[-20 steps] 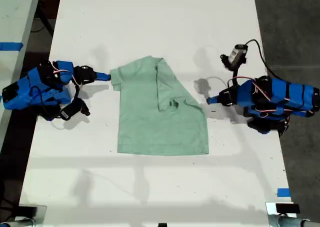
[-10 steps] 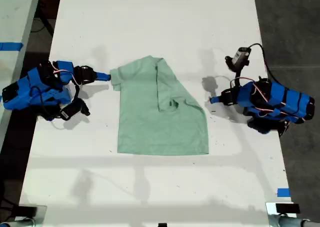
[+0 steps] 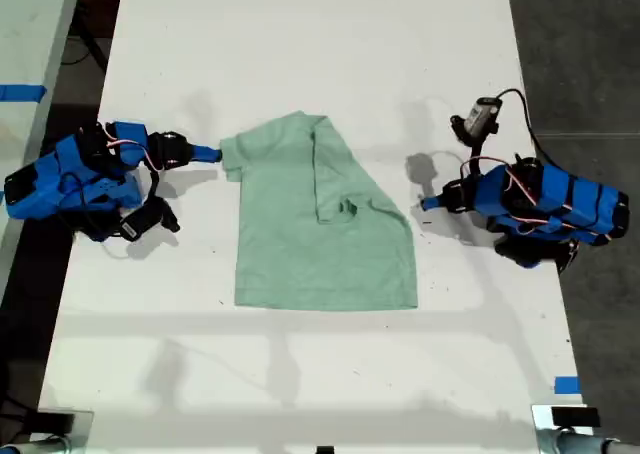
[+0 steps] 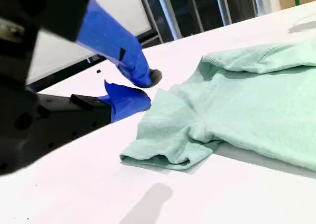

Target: Fold t shirt

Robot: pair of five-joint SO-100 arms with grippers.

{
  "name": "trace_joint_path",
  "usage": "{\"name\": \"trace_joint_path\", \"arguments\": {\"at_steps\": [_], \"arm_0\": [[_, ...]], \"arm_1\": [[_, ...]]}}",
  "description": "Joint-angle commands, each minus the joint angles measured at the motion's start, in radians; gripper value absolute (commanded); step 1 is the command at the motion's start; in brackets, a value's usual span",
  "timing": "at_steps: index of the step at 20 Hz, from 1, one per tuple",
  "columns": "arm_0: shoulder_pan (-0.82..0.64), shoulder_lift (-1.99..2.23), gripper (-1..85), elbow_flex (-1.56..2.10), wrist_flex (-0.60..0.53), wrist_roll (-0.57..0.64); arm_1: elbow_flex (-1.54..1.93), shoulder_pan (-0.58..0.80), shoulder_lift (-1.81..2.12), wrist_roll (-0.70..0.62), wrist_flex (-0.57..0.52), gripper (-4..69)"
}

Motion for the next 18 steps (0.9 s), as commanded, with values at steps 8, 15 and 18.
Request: {"name": "trace_joint_path", "arguments": {"at_steps": [8,15,18], "arm_0": [[0.006,-0.002,3.2,0.037,0.005,0.006],[0.006,-0.002,3.2,0.037,0.005,0.006],[-0.002,-0.002,3.2,0.037,0.005,0.006]], "arm_1": [[0.054,-0.008,0.014,0.028,0.006,1.7],[0.054,-0.009,0.014,0.037,0.006,1.5],[0.054,0.002,0.012,0.038,0.006,1.0]]}}
